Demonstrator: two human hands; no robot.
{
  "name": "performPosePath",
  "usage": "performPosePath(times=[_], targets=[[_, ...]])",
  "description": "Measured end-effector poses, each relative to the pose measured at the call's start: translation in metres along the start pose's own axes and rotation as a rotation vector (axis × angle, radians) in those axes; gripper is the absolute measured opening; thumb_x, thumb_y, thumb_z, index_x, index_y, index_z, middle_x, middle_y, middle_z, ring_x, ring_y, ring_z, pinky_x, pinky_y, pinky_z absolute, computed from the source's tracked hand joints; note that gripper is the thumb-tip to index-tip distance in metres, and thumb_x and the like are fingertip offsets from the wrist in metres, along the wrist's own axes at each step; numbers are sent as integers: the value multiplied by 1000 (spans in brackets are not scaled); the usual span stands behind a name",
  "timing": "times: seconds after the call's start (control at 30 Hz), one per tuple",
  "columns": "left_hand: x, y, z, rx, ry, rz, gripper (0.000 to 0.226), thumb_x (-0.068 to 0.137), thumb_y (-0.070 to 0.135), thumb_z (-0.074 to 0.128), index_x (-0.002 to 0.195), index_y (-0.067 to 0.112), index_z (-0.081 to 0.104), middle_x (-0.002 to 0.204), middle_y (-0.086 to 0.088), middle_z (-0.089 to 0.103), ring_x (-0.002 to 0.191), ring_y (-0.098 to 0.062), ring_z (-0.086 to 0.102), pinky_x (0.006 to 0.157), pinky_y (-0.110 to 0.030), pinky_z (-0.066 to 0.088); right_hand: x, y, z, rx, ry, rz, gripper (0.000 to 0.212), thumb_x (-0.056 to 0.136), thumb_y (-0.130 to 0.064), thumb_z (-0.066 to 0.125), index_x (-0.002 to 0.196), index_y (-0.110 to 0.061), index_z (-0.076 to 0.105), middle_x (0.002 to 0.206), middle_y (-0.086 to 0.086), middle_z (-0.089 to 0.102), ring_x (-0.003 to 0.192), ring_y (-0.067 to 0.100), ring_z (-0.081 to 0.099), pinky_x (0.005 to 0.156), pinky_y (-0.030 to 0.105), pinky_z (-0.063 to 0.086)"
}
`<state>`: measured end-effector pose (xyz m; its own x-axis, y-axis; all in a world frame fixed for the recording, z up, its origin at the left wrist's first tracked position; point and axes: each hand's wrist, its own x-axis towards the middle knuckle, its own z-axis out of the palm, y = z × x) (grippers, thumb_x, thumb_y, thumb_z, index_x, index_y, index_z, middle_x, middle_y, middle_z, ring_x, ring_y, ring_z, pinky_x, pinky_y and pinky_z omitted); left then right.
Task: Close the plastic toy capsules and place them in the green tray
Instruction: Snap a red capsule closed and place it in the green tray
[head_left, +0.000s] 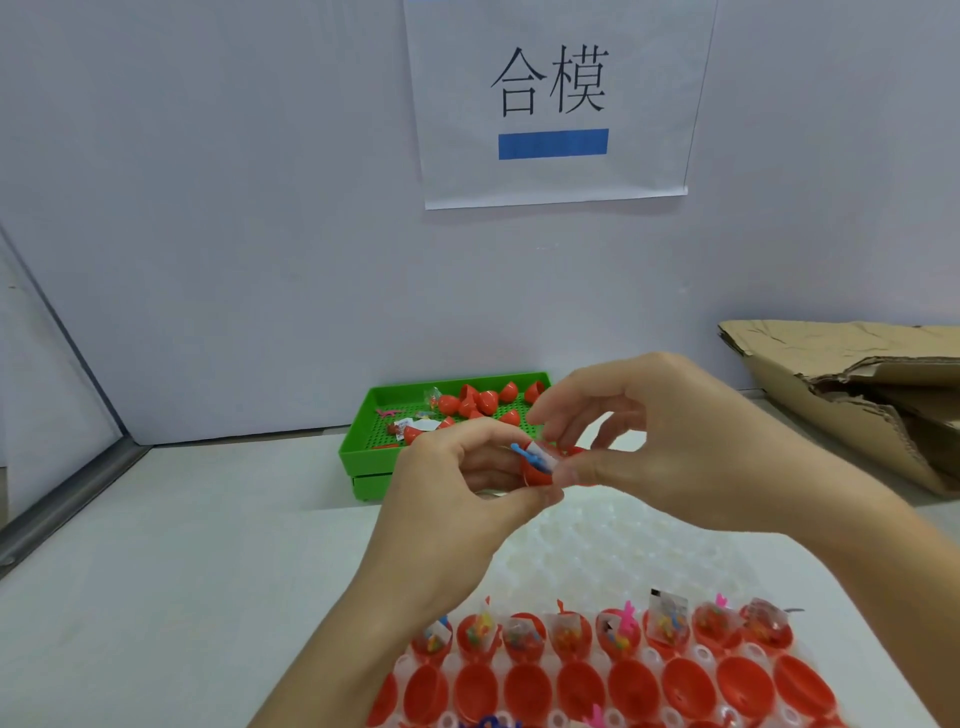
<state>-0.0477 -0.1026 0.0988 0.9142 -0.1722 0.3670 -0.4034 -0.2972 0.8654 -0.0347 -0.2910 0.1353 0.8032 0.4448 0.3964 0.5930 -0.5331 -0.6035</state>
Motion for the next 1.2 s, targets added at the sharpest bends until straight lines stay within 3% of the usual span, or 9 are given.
performPosePath(times=[0.1, 0.17, 0.23, 0.37, 0.5, 0.67, 0.9, 1.03, 1.2], targets=[[0, 1, -1, -41, -16, 0, 23, 67, 26, 86, 86, 27, 74, 81, 11, 76, 77, -7, 74, 75, -22, 59, -1, 0, -5, -1, 3, -6, 36, 73, -36, 84, 106, -39, 70, 93, -15, 70, 95, 3, 65, 81, 30, 55], [0, 1, -1, -56, -32, -5, 24, 70, 13, 86, 85, 27, 74, 81, 10, 77, 78, -8, 74, 76, -22, 59, -2, -1, -10, -24, 26, -22, 26, 78, -40, 75, 104, -40, 70, 97, -18, 70, 98, 2, 64, 80, 29, 54], [1, 0, -3, -77, -64, -20, 28, 71, 3, 84, 85, 26, 74, 81, 7, 77, 78, -11, 74, 75, -23, 59, -3, -1, -14, -51, 29, -40, 18, 88, -29, 68, 102, -40, 72, 100, -20, 68, 100, 3, 63, 78, 25, 52], [-1, 4, -6, -202, -199, -61, 30, 73, -8, 79, 95, 11, 73, 87, -5, 78, 82, -23, 75, 72, -23, 58, -4, -5, -16, -63, -52, -53, 24, 92, -18, 68, 96, -41, 76, 101, -18, 66, 100, 6, 62, 80, 21, 50], [-2, 8, -7, -285, -284, -83, 36, 74, -15, 73, 106, 2, 69, 91, -11, 77, 83, -27, 76, 73, -23, 58, -6, -8, -19, -45, -45, -58, 26, 91, -12, 69, 83, -36, 76, 95, -15, 69, 95, 9, 65, 79, 26, 52], [-3, 9, -8, -286, -299, -84, 35, 75, -15, 72, 105, 2, 69, 90, -9, 77, 83, -21, 76, 73, -19, 56, -5, -9, -20, -31, -54, -46, 35, 92, -4, 64, 79, -35, 75, 96, -15, 70, 96, 10, 66, 83, 37, 54], [-2, 10, -9, -251, -328, -115, 29, 78, -11, 73, 103, 1, 69, 92, -11, 77, 87, -22, 75, 75, -21, 56, -8, -8, -23, -18, -139, -86, 29, 87, -16, 74, 103, -40, 72, 104, -18, 70, 107, 9, 63, 82, 33, 55], [-3, 12, -8, -232, -354, -130, 27, 78, -9, 74, 103, 1, 69, 93, -12, 77, 89, -23, 75, 78, -22, 56, -7, -9, -16, 23, -153, -112, 12, 84, -20, 78, 86, -32, 75, 91, -14, 72, 92, 11, 68, 78, 31, 54], [-3, 13, -8, -177, -330, -138, 24, 78, -1, 77, 100, 9, 72, 90, -6, 78, 90, -22, 75, 85, -29, 59, -7, -6, -18, -32, -124, -88, 11, 87, -22, 74, 81, -31, 73, 81, -13, 73, 83, 10, 69, 74, 30, 53]])
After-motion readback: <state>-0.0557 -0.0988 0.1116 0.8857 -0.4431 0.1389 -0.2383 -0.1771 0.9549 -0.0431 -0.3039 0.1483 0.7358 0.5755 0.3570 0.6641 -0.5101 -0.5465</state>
